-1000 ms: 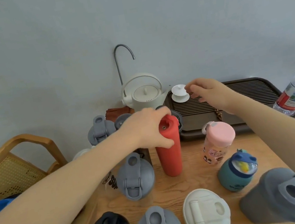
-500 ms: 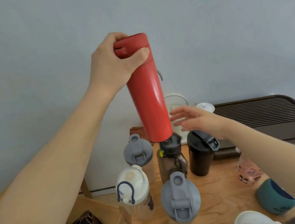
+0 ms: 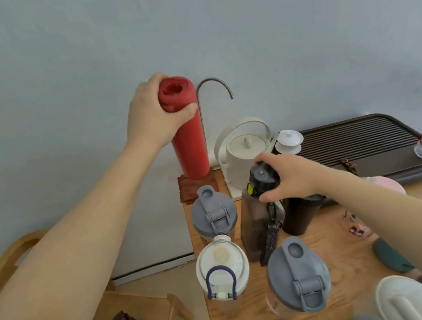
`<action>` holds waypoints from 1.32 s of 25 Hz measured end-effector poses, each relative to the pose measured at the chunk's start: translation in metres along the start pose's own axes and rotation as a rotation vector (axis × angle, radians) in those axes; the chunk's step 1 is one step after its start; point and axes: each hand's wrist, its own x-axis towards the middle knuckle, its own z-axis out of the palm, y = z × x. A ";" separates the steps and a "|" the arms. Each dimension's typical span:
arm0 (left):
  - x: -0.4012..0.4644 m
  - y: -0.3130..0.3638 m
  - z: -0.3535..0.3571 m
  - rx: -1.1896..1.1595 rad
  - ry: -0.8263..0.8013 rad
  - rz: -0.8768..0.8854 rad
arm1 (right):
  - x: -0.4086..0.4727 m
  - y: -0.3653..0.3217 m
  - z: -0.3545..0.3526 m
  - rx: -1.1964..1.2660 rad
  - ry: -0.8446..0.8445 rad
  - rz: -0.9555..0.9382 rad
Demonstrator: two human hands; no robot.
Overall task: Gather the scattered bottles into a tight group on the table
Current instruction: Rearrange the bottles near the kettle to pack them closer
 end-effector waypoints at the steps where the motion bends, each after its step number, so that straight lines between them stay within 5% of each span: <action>1: -0.003 -0.012 0.004 0.014 -0.042 -0.020 | 0.004 -0.002 0.001 0.007 0.024 0.018; 11: -0.067 -0.086 0.043 -0.021 -0.334 -0.206 | 0.058 -0.016 -0.002 0.092 0.045 0.042; 17: -0.071 -0.096 0.057 -0.001 -0.327 -0.325 | 0.083 -0.023 -0.003 0.092 0.061 0.056; 23: -0.061 -0.099 0.052 -0.236 -0.669 -0.396 | 0.096 -0.033 0.012 0.101 0.136 0.067; 29: -0.062 -0.089 0.066 -0.265 -0.457 -0.380 | 0.095 -0.030 0.016 0.110 0.109 0.052; 33: -0.066 -0.084 0.067 -0.294 -0.457 -0.415 | 0.078 -0.023 0.010 0.139 0.124 0.096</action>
